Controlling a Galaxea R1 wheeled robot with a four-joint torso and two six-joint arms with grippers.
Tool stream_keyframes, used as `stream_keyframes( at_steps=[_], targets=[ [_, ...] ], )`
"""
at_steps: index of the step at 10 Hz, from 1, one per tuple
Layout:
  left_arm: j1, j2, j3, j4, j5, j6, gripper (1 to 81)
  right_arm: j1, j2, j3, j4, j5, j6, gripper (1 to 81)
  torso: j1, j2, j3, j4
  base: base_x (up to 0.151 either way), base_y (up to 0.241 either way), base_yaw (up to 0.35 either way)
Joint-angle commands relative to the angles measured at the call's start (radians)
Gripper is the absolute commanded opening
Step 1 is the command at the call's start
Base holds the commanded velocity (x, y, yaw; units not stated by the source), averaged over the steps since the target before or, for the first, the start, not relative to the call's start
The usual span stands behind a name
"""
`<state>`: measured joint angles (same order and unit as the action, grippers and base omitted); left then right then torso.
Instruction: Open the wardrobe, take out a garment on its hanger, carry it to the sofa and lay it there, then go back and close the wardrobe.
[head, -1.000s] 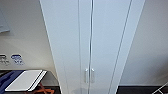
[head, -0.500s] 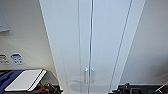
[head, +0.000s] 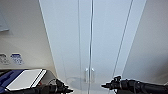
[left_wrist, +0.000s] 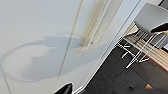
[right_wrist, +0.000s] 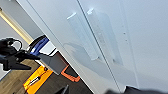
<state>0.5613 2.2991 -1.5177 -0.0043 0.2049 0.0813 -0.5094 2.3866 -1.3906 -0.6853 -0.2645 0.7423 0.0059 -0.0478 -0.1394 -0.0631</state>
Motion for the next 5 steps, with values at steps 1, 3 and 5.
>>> stream_keyframes(
  at_steps=[1,3,5],
  targets=[
    [-0.185,0.037,-0.048,-0.017,0.042,-0.002,81.1,0.195,0.009,-0.025,0.027,-0.036,0.009,81.1,0.0,0.0,0.0,0.0,0.0,0.0,0.0],
    [-0.203,0.099,-0.102,-0.019,0.071,-0.023,81.1,0.228,0.028,-0.031,0.036,-0.036,0.009,81.1,0.001,0.001,0.0,0.0,0.0,0.0,0.0],
    [-0.204,0.149,-0.133,-0.019,0.048,-0.026,81.1,0.237,0.056,-0.054,0.035,-0.035,0.009,81.1,0.001,0.001,-0.001,0.0,0.0,0.0,0.0]
  ],
)
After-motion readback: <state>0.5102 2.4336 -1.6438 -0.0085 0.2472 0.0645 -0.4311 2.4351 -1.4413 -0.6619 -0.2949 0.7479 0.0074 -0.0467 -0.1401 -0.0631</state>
